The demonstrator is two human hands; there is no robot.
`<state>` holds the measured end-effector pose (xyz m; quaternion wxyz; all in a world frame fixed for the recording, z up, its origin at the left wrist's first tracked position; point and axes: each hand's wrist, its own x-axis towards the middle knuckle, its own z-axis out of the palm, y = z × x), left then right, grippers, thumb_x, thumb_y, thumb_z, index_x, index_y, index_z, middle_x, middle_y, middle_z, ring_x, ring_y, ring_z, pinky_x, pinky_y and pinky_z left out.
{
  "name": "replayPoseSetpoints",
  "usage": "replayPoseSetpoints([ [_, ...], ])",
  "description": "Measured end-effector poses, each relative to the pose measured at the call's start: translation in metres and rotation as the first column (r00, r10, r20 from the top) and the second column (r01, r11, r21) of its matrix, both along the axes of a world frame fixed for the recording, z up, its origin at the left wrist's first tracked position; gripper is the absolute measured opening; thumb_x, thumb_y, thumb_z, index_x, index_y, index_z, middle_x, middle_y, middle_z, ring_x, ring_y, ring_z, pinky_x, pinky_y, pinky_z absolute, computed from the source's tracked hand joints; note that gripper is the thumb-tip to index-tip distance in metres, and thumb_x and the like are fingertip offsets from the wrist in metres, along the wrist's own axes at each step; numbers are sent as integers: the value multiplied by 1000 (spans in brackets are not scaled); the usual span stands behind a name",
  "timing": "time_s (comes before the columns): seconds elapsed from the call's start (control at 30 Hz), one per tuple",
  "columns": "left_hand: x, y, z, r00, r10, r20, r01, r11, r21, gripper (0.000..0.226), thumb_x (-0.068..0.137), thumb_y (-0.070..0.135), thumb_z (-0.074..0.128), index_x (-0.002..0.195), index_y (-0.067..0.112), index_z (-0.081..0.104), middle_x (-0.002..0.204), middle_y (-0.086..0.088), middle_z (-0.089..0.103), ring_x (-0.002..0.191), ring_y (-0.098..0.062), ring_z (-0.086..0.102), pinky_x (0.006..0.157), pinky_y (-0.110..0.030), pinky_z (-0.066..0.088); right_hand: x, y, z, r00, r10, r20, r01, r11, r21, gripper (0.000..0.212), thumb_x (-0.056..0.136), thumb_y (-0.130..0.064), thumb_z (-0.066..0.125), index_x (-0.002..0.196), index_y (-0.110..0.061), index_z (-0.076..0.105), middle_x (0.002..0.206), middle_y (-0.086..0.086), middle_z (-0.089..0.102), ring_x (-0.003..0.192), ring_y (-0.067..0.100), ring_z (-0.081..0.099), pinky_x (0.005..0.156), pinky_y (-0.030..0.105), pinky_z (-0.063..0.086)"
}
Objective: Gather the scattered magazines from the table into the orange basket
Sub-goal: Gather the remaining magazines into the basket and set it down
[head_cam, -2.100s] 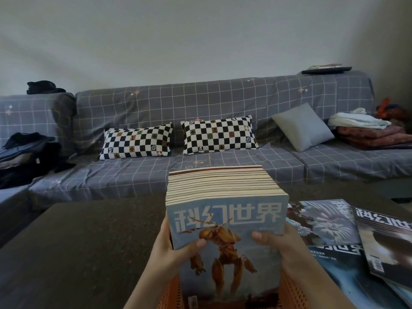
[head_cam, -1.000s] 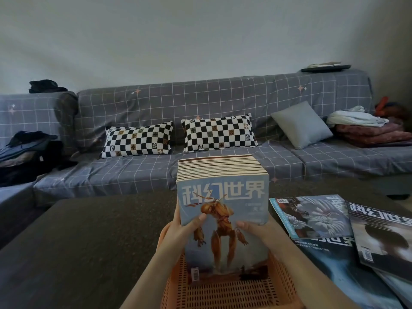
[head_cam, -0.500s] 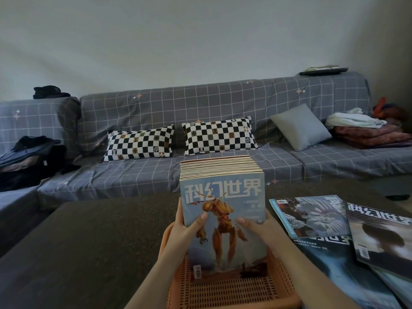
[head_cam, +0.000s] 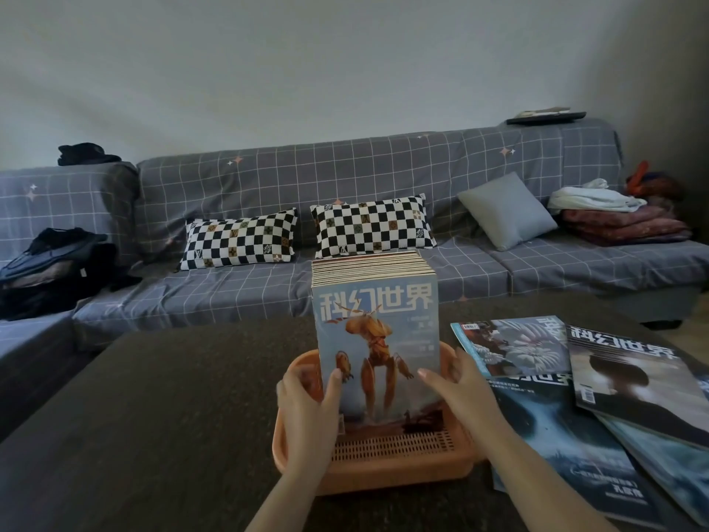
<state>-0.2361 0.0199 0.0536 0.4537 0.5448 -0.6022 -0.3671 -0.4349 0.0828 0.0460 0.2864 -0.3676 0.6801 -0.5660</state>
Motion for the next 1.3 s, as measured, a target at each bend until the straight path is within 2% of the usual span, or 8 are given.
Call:
replayPoseSetpoints([
  [0.17,-16,25,-4,964,-202,173,209,978,-25,8,93,33,58,100,28,57,100,8,63,82,-4,65,67,-22,57,11,30,0,986,-69,-153,63,997,-47,61,79,-28,72,133,-24,45,125,-9,58,106,3,55,89,21,44],
  [0.43,-74,50,1,850,-390,353,401,915,46,16,94,38,53,108,32,56,103,16,53,92,-3,56,74,-18,44,4,78,0,937,-64,-344,47,997,-58,38,86,-23,64,123,-23,55,114,-18,55,105,1,55,90,16,44],
  [0.57,-108,69,2,834,-434,341,461,888,3,4,95,36,52,98,35,55,95,16,57,79,6,53,60,-9,34,-18,98,-5,921,-193,-337,172,981,-89,28,87,-20,63,115,-23,60,107,-13,62,93,-3,57,75,2,41],
  [0.8,-171,107,-5,765,-580,278,607,795,-12,14,96,28,53,109,26,59,104,13,54,82,5,53,61,-6,39,-72,139,-25,875,-331,-354,356,935,6,30,91,-18,57,121,-14,59,115,2,64,96,10,57,81,22,43],
  [0.97,-199,127,-32,732,-613,298,635,772,29,33,96,27,53,128,24,53,131,4,51,110,-2,52,94,-16,41,-98,163,-50,868,-342,-361,411,901,135,36,91,-25,57,125,-15,56,121,4,62,103,12,57,83,22,42],
  [1.07,-206,125,-53,630,-555,543,566,807,169,54,97,38,46,146,19,34,156,-11,24,144,-23,24,118,-38,22,-107,173,-64,854,-305,-423,432,868,246,41,91,-30,57,127,-12,54,122,5,62,103,14,58,81,21,41],
  [1.17,-204,120,-65,521,-567,638,489,811,322,70,98,47,40,153,16,12,160,-21,-1,148,-35,0,120,-45,8,-110,178,-71,825,-272,-496,454,840,295,36,89,-29,60,121,-12,59,110,5,66,97,15,60,84,24,46],
  [1.3,-205,118,-63,605,-554,572,457,830,321,72,95,45,47,153,16,15,160,-15,12,147,-32,12,119,-44,16,-110,179,-73,797,-249,-550,475,822,315,29,87,-34,60,107,-14,64,101,4,69,98,21,62,91,38,47],
])
